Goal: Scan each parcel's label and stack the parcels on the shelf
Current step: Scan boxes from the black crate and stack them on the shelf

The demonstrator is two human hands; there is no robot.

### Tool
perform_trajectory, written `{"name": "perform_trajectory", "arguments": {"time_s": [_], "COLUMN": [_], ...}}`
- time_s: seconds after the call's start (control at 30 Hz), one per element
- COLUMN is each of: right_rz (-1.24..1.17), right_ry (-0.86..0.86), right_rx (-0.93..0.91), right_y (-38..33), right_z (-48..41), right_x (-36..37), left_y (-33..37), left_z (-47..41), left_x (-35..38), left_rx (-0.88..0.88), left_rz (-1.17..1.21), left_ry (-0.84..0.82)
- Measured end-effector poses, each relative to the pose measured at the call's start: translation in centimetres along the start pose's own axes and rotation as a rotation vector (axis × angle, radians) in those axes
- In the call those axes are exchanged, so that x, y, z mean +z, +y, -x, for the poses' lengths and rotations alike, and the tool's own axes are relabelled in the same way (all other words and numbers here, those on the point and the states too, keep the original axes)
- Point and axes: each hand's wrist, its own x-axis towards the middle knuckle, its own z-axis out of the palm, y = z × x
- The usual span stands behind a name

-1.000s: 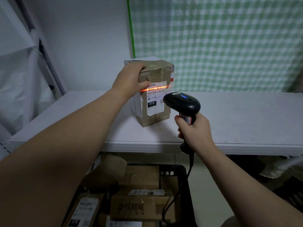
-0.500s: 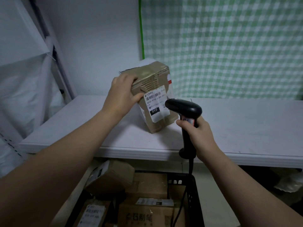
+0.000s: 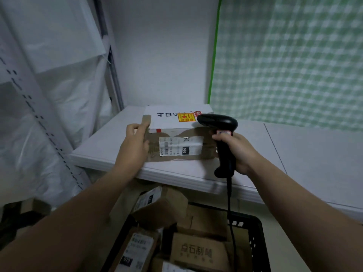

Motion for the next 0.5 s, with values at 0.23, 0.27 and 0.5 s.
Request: {"name": "perform_trajectory", "arguments": {"time_s": [0.23,0.27,0.5], "right_rz": [0.378,0.452,0.803], "right_ry": [-0.036,-0.012,0.161], "right_rx": [-0.007,-0.028,-0.169], "right_y": [-4.8,-5.6,-6.0], "right_z": [0.0,0.0,-3.0], "right_x": [-1.7,-2.4,-4.9], "left_y": [3.4,4.7,8.5], "left_z": [-2.8,-2.8,-2.3], "left_x": [0.4,1.0,6.9], "left_rx": [0.108,0.174,0.372], "left_rz": [-0.221,-0.261,-0.604], "left_ry": [0.047,0.023,-0.197]}}
